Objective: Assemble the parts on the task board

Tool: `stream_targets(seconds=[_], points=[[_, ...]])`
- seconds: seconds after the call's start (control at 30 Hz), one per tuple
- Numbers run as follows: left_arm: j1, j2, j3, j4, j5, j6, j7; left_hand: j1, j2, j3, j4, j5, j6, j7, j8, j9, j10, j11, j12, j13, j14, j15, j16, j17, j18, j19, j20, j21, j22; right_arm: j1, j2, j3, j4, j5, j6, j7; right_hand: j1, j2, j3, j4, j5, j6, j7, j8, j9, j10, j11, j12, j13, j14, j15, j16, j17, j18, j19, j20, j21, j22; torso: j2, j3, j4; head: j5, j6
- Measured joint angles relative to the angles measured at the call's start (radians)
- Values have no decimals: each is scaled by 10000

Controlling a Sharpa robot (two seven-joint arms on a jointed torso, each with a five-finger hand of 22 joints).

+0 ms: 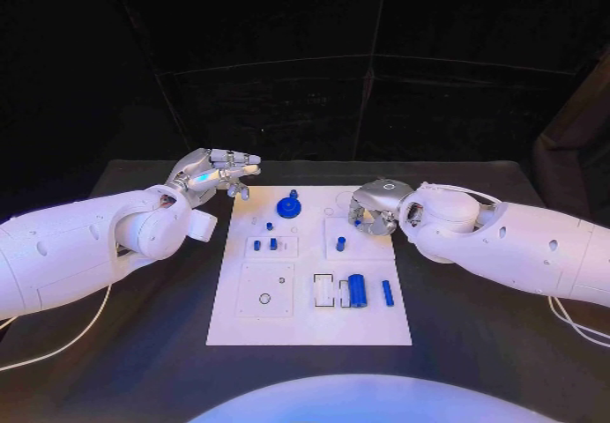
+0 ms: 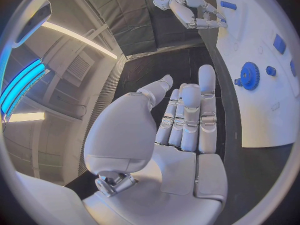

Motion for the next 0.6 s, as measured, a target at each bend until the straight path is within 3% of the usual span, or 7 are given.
stream_targets(seconds=[0.2,0.6], points=[[0,-11,0,0,6,29,-12,0,0,0,0,0,0,0,0,-4,0,0,0,0,-22,22,-2,-18,0,0,0,-2,0,-14,24,6,-15,-90,-17,-52,-71,67,366,-253,-316,355,-102,79,45,350,-109,96,32,71,-71,282,258,-1,269,-53,377,576,-1,-4,-1,-7,-14],[0,-47,-1,-12,11,79,-35,-37,36,-47,47,0,-41,41,0,-29,-38,38,39,-19,-58,59,-40,-123,-1,-34,34,-54,-43,-66,-246,-10,356,-297,-581,-95,-370,78,1032,-753,-248,434,-97,127,38,479,-95,92,43,71,-71,294,202,0,412,-126,653,992,-9,0,-9,-16,-15]])
